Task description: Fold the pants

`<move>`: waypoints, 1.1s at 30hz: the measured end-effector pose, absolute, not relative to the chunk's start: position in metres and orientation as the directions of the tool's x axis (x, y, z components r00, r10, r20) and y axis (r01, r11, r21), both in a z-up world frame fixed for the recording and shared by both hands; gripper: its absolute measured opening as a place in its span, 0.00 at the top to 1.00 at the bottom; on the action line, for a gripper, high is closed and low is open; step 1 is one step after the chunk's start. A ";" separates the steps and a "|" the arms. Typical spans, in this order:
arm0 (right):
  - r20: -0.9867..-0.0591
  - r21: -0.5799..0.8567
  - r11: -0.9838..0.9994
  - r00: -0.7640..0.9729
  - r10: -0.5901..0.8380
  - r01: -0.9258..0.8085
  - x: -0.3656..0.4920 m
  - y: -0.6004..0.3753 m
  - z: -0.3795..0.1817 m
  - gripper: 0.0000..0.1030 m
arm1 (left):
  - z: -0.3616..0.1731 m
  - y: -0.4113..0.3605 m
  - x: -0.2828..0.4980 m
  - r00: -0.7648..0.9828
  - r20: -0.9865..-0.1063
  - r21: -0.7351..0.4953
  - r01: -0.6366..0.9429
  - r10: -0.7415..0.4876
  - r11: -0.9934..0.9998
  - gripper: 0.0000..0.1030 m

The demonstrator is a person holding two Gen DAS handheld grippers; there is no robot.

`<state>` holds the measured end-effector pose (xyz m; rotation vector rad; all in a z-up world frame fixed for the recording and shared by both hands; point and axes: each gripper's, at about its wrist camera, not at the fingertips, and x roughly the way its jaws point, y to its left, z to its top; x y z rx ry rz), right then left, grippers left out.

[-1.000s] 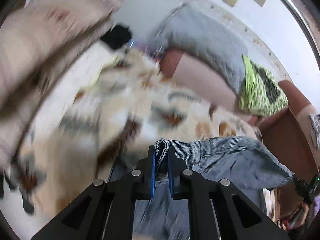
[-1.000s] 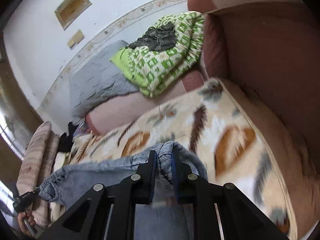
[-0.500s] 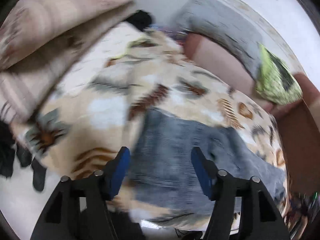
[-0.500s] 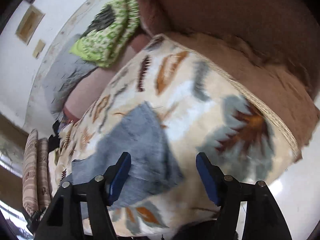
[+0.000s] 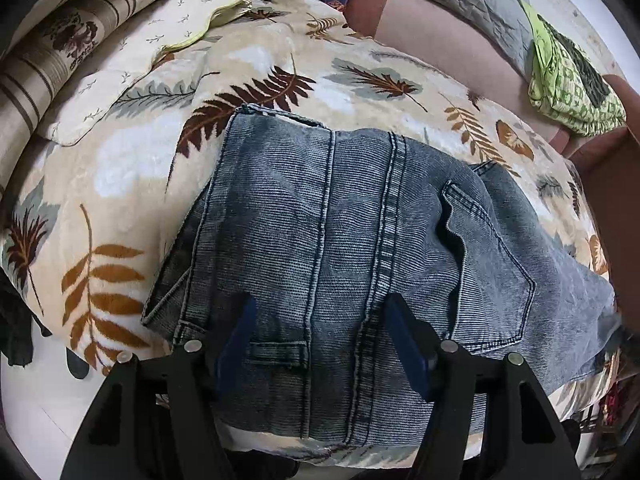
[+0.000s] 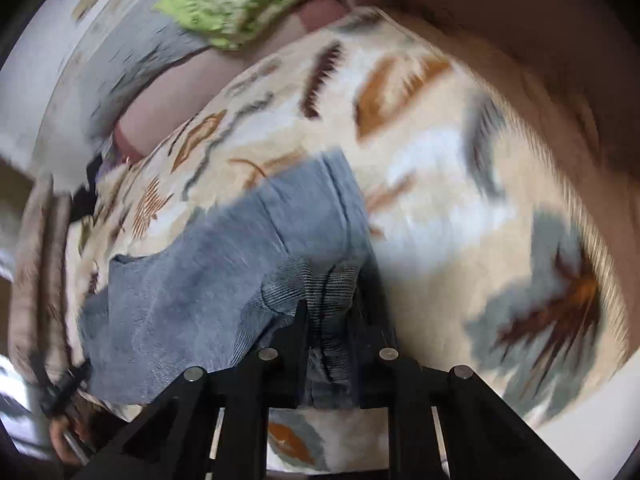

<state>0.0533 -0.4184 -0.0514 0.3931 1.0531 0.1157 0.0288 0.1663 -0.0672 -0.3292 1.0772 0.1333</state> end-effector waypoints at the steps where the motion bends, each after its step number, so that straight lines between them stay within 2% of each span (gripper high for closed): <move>1: -0.812 0.330 0.943 0.526 0.255 0.053 0.058 -0.413 -0.029 0.83 | -0.066 0.166 0.029 0.470 -0.881 -0.192 -0.260 -0.049 0.946 0.33; 5: -0.697 0.235 0.970 0.683 0.218 -0.070 0.059 -0.398 0.067 0.83 | -0.072 0.165 0.032 0.471 -0.881 -0.191 -0.247 -0.055 0.950 0.31; 7: -0.646 0.184 0.975 0.733 0.215 -0.124 0.041 -0.392 0.084 0.83 | -0.074 0.167 0.033 0.470 -0.880 -0.194 -0.240 -0.061 0.951 0.31; 9: -0.651 0.172 0.977 0.729 0.209 -0.127 0.025 -0.395 0.066 0.82 | -0.074 0.168 0.033 0.471 -0.880 -0.200 -0.236 -0.068 0.951 0.31; 11: -0.763 0.184 0.976 0.609 0.215 -0.114 0.017 -0.405 -0.006 0.77 | -0.074 0.168 0.032 0.472 -0.879 -0.201 -0.230 -0.071 0.952 0.31; 13: -0.866 0.179 0.984 0.471 0.169 -0.023 0.007 -0.422 -0.065 0.76 | -0.074 0.168 0.032 0.470 -0.880 -0.194 -0.221 -0.070 0.956 0.31; 15: -0.860 0.260 0.963 0.470 0.200 0.067 -0.017 -0.446 -0.092 0.76 | -0.074 0.167 0.032 0.464 -0.883 -0.187 -0.212 -0.069 0.959 0.31; 17: -0.824 0.342 0.933 0.514 0.239 0.114 -0.031 -0.464 -0.089 0.73 | -0.074 0.167 0.034 0.454 -0.888 -0.186 -0.214 -0.071 0.959 0.30; 18: -0.804 0.374 0.918 0.540 0.251 0.130 -0.033 -0.471 -0.084 0.61 | -0.074 0.167 0.035 0.450 -0.890 -0.186 -0.219 -0.070 0.958 0.29; 19: -0.786 0.404 0.903 0.562 0.258 0.149 -0.031 -0.479 -0.076 0.39 | -0.074 0.167 0.036 0.447 -0.892 -0.184 -0.223 -0.068 0.957 0.29; 21: -0.763 0.446 0.877 0.589 0.268 0.179 -0.020 -0.488 -0.066 0.26 | -0.074 0.166 0.037 0.448 -0.892 -0.181 -0.228 -0.062 0.957 0.28; 25: -0.770 0.535 0.816 0.525 0.363 0.220 0.023 -0.490 -0.077 0.23 | -0.075 0.164 0.034 0.464 -0.884 -0.171 -0.223 -0.050 0.960 0.28; 33: -0.792 0.494 0.857 0.483 0.373 0.148 0.010 -0.472 -0.094 0.23 | -0.076 0.166 0.033 0.472 -0.879 -0.183 -0.209 -0.065 0.961 0.26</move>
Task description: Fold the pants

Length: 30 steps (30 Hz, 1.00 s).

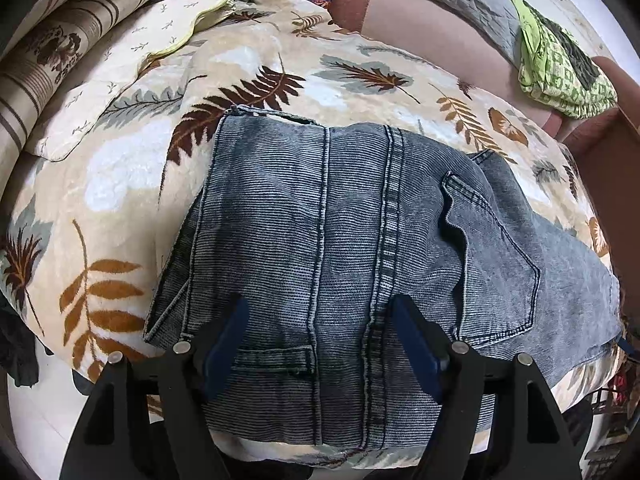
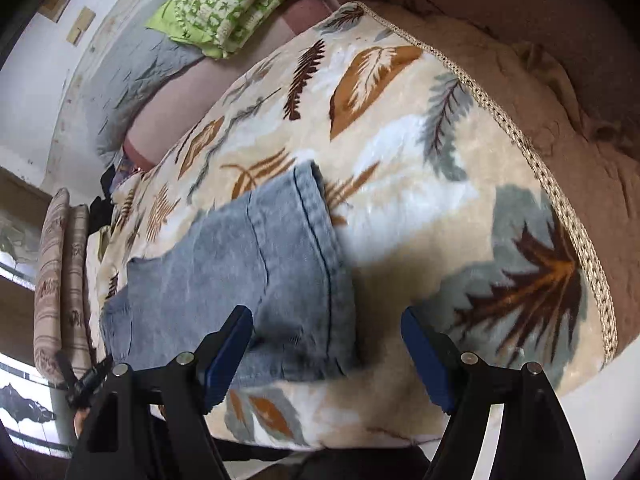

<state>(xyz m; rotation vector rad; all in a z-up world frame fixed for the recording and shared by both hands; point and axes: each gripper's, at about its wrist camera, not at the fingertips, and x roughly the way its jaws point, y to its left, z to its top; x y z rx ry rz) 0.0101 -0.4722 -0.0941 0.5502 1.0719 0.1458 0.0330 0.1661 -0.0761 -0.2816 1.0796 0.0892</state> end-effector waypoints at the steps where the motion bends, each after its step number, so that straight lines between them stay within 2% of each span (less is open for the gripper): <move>1: -0.794 0.481 0.867 0.484 0.368 0.131 0.012 -0.470 -0.094 0.23 | -0.076 0.166 0.033 0.472 -0.879 -0.182 -0.205 -0.066 0.962 0.26; 3: -0.817 0.434 0.898 0.448 0.363 0.065 0.022 -0.454 -0.095 0.23 | -0.076 0.166 0.034 0.472 -0.878 -0.186 -0.200 -0.072 0.962 0.25; 4: -0.845 0.382 0.924 0.411 0.343 0.015 0.026 -0.444 -0.096 0.29 | -0.077 0.167 0.034 0.473 -0.878 -0.190 -0.199 -0.076 0.961 0.25; 5: -0.862 0.357 0.934 0.381 0.335 -0.015 0.031 -0.436 -0.098 0.40 | -0.077 0.167 0.034 0.474 -0.877 -0.193 -0.199 -0.078 0.961 0.25; 6: -0.881 0.324 0.944 0.344 0.325 -0.060 0.036 -0.426 -0.098 0.71 | -0.077 0.167 0.033 0.475 -0.876 -0.194 -0.198 -0.079 0.961 0.25; 7: -0.887 0.293 0.953 0.350 0.301 -0.078 0.039 -0.423 -0.094 0.81 | -0.077 0.167 0.033 0.477 -0.875 -0.193 -0.197 -0.078 0.961 0.25; 12: -0.826 0.232 0.956 0.483 0.292 -0.180 0.070 -0.413 -0.005 0.84 | -0.077 0.166 0.033 0.478 -0.876 -0.184 -0.194 -0.071 0.964 0.24; 15: -0.747 0.169 0.952 0.598 0.292 -0.254 0.088 -0.396 0.075 0.85 | -0.078 0.167 0.034 0.477 -0.875 -0.190 -0.193 -0.077 0.963 0.24; 18: -0.674 0.112 0.947 0.677 0.295 -0.302 0.082 -0.383 0.113 0.85 | -0.078 0.167 0.034 0.484 -0.872 -0.189 -0.189 -0.076 0.963 0.23; 21: -0.675 0.110 0.944 0.674 0.300 -0.310 0.060 -0.388 0.079 0.85 | -0.079 0.167 0.032 0.490 -0.868 -0.190 -0.185 -0.077 0.964 0.23; 26: -0.859 0.188 0.959 0.437 0.265 -0.211 0.018 -0.419 -0.072 0.84 | -0.078 0.166 0.032 0.487 -0.869 -0.184 -0.163 -0.084 0.969 0.23; 28: -0.867 0.234 0.960 0.413 0.278 -0.153 0.003 -0.433 -0.092 0.82 | -0.077 0.167 0.033 0.477 -0.875 -0.185 -0.164 -0.087 0.969 0.23; 30: -0.851 0.240 0.964 0.454 0.265 -0.113 -0.008 -0.444 -0.087 0.81 | -0.076 0.166 0.035 0.466 -0.881 -0.183 -0.172 -0.083 0.968 0.23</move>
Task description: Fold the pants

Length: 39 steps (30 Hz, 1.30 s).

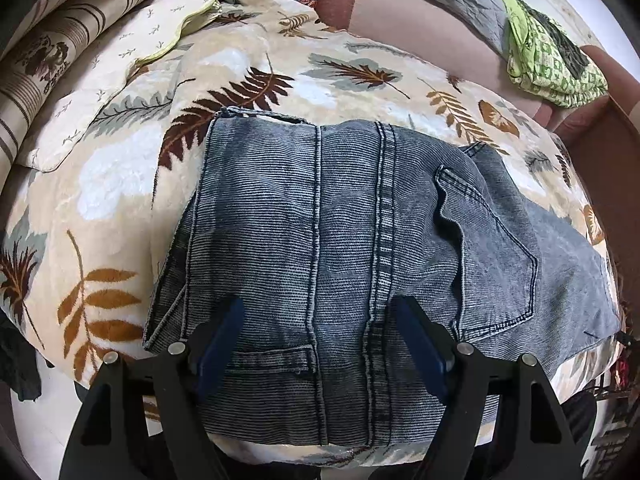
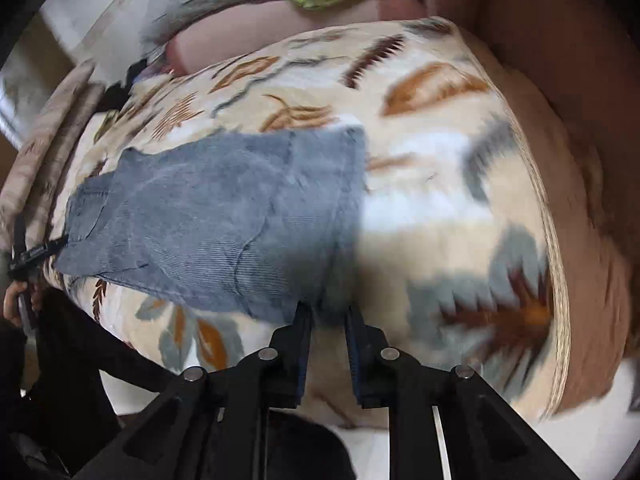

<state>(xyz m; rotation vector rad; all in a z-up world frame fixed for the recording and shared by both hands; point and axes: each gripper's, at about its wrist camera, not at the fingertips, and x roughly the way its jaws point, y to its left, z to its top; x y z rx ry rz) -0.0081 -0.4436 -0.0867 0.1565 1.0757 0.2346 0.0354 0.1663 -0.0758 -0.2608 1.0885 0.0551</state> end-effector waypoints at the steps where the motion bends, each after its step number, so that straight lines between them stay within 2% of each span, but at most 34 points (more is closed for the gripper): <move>1: -0.840 0.248 0.964 0.474 0.264 -0.097 -0.010 -0.447 -0.080 0.79 | -0.075 0.165 0.037 0.460 -0.885 -0.176 -0.179 -0.076 0.968 0.23; 2: -0.819 0.286 0.956 0.500 0.282 -0.071 -0.010 -0.451 -0.071 0.76 | -0.073 0.164 0.038 0.454 -0.889 -0.168 -0.191 -0.064 0.967 0.23; 3: -0.800 0.330 0.943 0.515 0.307 -0.049 -0.009 -0.454 -0.065 0.66 | -0.071 0.162 0.038 0.448 -0.893 -0.159 -0.207 -0.051 0.965 0.23; 4: -0.772 0.403 0.915 0.528 0.354 -0.024 -0.007 -0.456 -0.059 0.42 | -0.068 0.161 0.037 0.447 -0.893 -0.156 -0.219 -0.043 0.963 0.23; 6: -0.682 0.578 0.816 0.555 0.476 0.011 -0.006 -0.455 -0.058 0.20 | -0.056 0.158 0.031 0.477 -0.877 -0.185 -0.227 -0.056 0.956 0.23; 9: -0.547 0.795 0.599 0.544 0.636 0.099 0.002 -0.443 -0.083 0.19 | -0.034 0.151 0.020 0.537 -0.840 -0.227 -0.214 -0.079 0.950 0.23; 12: -0.565 0.818 0.511 0.543 0.621 0.266 0.003 -0.441 -0.120 0.19 | -0.031 0.153 0.006 0.540 -0.832 -0.309 -0.260 -0.128 0.915 0.23; 13: -0.564 0.822 0.481 0.556 0.610 0.305 0.003 -0.443 -0.132 0.19 | -0.032 0.159 -0.004 0.555 -0.816 -0.375 -0.289 -0.165 0.881 0.23; 17: -0.547 0.836 0.422 0.601 0.583 0.351 0.002 -0.449 -0.146 0.19 | -0.034 0.194 -0.039 0.614 -0.775 -0.502 -0.456 -0.148 0.735 0.23; 23: -0.583 0.809 0.462 0.595 0.553 0.364 0.015 -0.446 -0.146 0.19 | -0.060 0.218 -0.042 0.556 -0.825 -0.473 -0.578 -0.104 0.665 0.24; 24: -0.587 0.806 0.460 0.594 0.550 0.371 0.016 -0.447 -0.147 0.19 | -0.068 0.220 -0.041 0.536 -0.837 -0.475 -0.604 -0.116 0.640 0.34; 25: -0.589 0.805 0.462 0.594 0.548 0.372 0.012 -0.445 -0.145 0.19 | -0.073 0.222 -0.039 0.527 -0.840 -0.481 -0.616 -0.127 0.624 0.42; 27: -0.595 0.800 0.470 0.592 0.543 0.373 0.010 -0.444 -0.144 0.19 | -0.079 0.223 -0.035 0.501 -0.858 -0.452 -0.634 -0.113 0.627 0.65; 28: -0.601 0.796 0.475 0.588 0.541 0.375 0.012 -0.443 -0.144 0.20 | -0.081 0.226 -0.034 0.499 -0.859 -0.452 -0.634 -0.114 0.628 0.71; 29: -0.612 0.787 0.489 0.580 0.538 0.377 0.015 -0.442 -0.143 0.20 | -0.081 0.228 -0.034 0.498 -0.860 -0.450 -0.635 -0.113 0.628 0.81; 30: -0.632 0.769 0.516 0.566 0.529 0.377 0.018 -0.440 -0.141 0.24 | -0.079 0.231 -0.033 0.504 -0.857 -0.450 -0.633 -0.105 0.630 0.86; 32: -0.683 0.719 0.590 0.535 0.497 0.369 0.022 -0.436 -0.135 0.41 | -0.066 0.233 -0.033 0.532 -0.842 -0.457 -0.614 -0.091 0.643 0.92; 33: -0.698 0.700 0.615 0.526 0.486 0.362 0.024 -0.435 -0.133 0.61 | -0.056 0.234 -0.033 0.551 -0.831 -0.458 -0.603 -0.074 0.653 0.92; 34: -0.710 0.684 0.639 0.524 0.471 0.353 0.025 -0.435 -0.129 0.74 | -0.044 0.234 -0.032 0.577 -0.815 -0.452 -0.588 -0.044 0.671 0.92; 36: -0.716 0.662 0.673 0.544 0.439 0.329 0.024 -0.437 -0.117 0.79 | -0.019 0.234 -0.028 0.621 -0.784 -0.434 -0.564 0.015 0.702 0.92; 38: -0.731 0.636 0.708 0.535 0.423 0.308 0.020 -0.435 -0.113 0.79 | -0.011 0.237 -0.020 0.627 -0.777 -0.414 -0.564 0.046 0.715 0.92; 39: -0.780 0.576 0.757 0.487 0.394 0.310 0.020 -0.431 -0.122 0.79 | -0.016 0.237 -0.017 0.610 -0.791 -0.398 -0.567 0.043 0.721 0.91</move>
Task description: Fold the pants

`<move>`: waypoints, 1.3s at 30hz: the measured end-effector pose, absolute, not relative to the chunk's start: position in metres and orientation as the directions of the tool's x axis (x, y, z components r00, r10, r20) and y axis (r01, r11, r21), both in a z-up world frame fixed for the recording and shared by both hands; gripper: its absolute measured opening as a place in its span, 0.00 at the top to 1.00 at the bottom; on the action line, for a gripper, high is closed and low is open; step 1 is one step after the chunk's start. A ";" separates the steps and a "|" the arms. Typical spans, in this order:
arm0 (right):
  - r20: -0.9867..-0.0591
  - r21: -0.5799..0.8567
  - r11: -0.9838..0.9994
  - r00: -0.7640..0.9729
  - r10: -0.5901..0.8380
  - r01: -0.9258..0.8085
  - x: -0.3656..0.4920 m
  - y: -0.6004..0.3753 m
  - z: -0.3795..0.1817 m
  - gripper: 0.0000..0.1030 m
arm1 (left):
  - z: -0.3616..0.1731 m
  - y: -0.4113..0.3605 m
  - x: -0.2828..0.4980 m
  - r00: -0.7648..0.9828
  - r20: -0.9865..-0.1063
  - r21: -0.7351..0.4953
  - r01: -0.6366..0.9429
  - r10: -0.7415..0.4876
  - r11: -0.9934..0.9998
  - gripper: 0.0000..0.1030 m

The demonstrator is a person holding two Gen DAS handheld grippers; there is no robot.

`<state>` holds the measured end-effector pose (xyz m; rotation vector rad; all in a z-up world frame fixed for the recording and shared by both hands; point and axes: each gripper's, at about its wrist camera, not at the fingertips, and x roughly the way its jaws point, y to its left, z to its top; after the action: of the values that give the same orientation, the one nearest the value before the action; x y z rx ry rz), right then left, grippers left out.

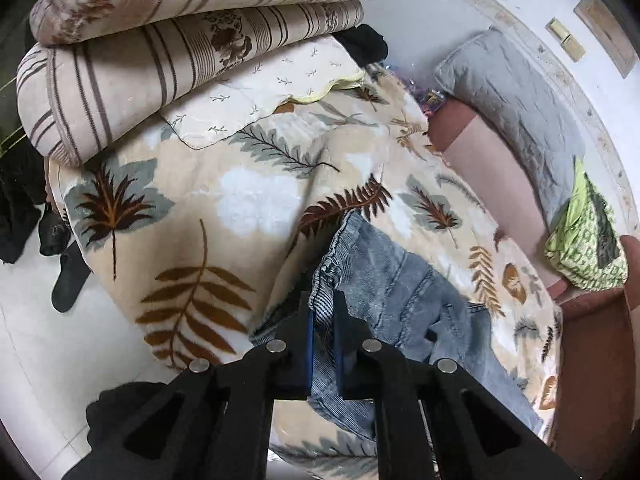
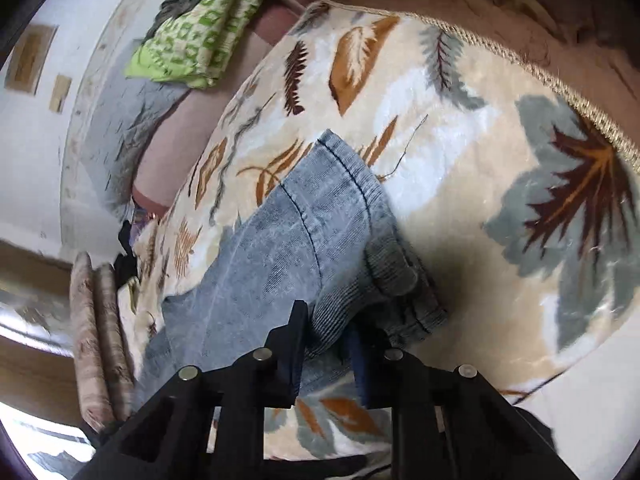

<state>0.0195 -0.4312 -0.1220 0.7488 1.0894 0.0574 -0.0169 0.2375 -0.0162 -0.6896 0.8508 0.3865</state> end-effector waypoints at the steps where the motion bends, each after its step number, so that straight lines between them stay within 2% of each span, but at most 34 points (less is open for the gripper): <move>1: -0.803 0.548 0.776 0.456 0.384 0.312 0.019 -0.431 -0.133 0.78 | -0.028 0.238 -0.010 0.580 -0.815 -0.379 -0.563 0.024 0.734 0.91; 4: -0.763 0.603 0.739 0.487 0.425 0.300 0.013 -0.438 -0.135 0.77 | -0.065 0.247 -0.001 0.501 -0.865 -0.329 -0.596 0.019 0.733 0.82; 5: -0.777 0.581 0.754 0.482 0.404 0.306 0.012 -0.439 -0.130 0.71 | -0.069 0.249 0.000 0.490 -0.872 -0.326 -0.602 0.015 0.729 0.73; 6: -0.789 0.557 0.773 0.484 0.379 0.303 0.010 -0.440 -0.124 0.49 | -0.070 0.252 -0.004 0.492 -0.871 -0.338 -0.613 0.010 0.714 0.59; 7: -0.801 0.519 0.801 0.496 0.335 0.297 0.008 -0.441 -0.114 0.35 | -0.065 0.255 -0.011 0.515 -0.857 -0.367 -0.623 0.009 0.690 0.52; 8: -0.820 0.447 0.839 0.517 0.245 0.311 0.005 -0.443 -0.100 0.34 | -0.059 0.256 -0.016 0.533 -0.846 -0.376 -0.621 0.019 0.688 0.45; 10: -0.810 0.397 0.856 0.564 0.158 0.331 0.000 -0.449 -0.080 0.34 | -0.040 0.250 -0.022 0.562 -0.824 -0.341 -0.597 0.075 0.726 0.45; 12: -0.772 0.431 0.840 0.617 0.154 0.329 0.000 -0.451 -0.066 0.34 | -0.019 0.235 -0.024 0.601 -0.791 -0.309 -0.556 0.116 0.772 0.45; 16: -0.696 0.537 0.825 0.645 0.316 0.175 0.034 -0.419 -0.051 0.34 | 0.005 0.184 -0.006 0.678 -0.730 -0.244 -0.379 0.089 0.893 0.41; 19: -0.665 0.608 0.790 0.590 0.457 0.073 0.079 -0.388 -0.068 0.34 | -0.010 0.153 0.016 0.648 -0.762 -0.201 -0.257 0.014 0.945 0.39; 21: -0.699 0.569 0.820 0.558 0.447 0.056 0.101 -0.381 -0.088 0.34 | -0.044 0.142 0.039 0.556 -0.828 -0.096 -0.257 0.066 0.962 0.39; 22: -0.766 0.482 0.870 0.531 0.361 0.102 0.113 -0.383 -0.106 0.34 | -0.063 0.143 0.047 0.486 -0.867 -0.034 -0.277 0.109 0.960 0.39; 23: -0.832 0.412 0.888 0.481 0.276 0.203 0.119 -0.395 -0.127 0.34 | -0.081 0.148 0.052 0.457 -0.882 -0.027 -0.293 0.115 0.956 0.31; 24: -0.822 0.453 0.854 0.490 0.290 0.255 0.120 -0.405 -0.134 0.43 | -0.079 0.150 0.048 0.489 -0.861 -0.013 -0.303 0.144 0.953 0.24; 26: -0.829 0.417 0.865 0.506 0.237 0.279 0.118 -0.400 -0.109 0.43 | -0.066 0.151 0.043 0.492 -0.860 -0.021 -0.302 0.137 0.953 0.24; 28: -0.816 0.353 0.917 0.540 0.205 0.185 0.120 -0.372 -0.079 0.41 | -0.045 0.153 0.035 0.558 -0.820 -0.062 -0.310 0.129 0.949 0.24; 30: -0.789 0.343 0.938 0.555 0.263 0.043 0.132 -0.326 -0.051 0.41 | -0.028 0.151 0.034 0.633 -0.763 -0.071 -0.286 0.133 0.955 0.24; 31: -0.780 0.352 0.936 0.544 0.308 -0.024 0.137 -0.304 -0.044 0.39 | -0.027 0.150 0.037 0.646 -0.745 -0.035 -0.287 0.166 0.957 0.23; 34: -0.772 0.394 0.874 0.414 0.482 -0.283 0.160 -0.211 -0.037 0.38 | -0.068 0.159 0.060 0.507 -0.825 0.090 -0.316 0.248 0.944 0.22; 36: -0.796 0.365 0.826 0.316 0.516 -0.430 0.177 -0.142 -0.046 0.38 | -0.084 0.169 0.058 0.494 -0.845 0.033 -0.330 0.203 0.943 0.18; 39: -0.845 0.305 0.795 0.236 0.480 -0.525 0.198 -0.075 -0.067 0.38 | -0.085 0.173 0.055 0.523 -0.828 0.021 -0.330 0.201 0.944 0.17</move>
<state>0.1984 -0.0755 -0.0668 -0.0459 1.1403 0.6895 0.0547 0.1730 -0.0847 -0.1446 0.9705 0.3191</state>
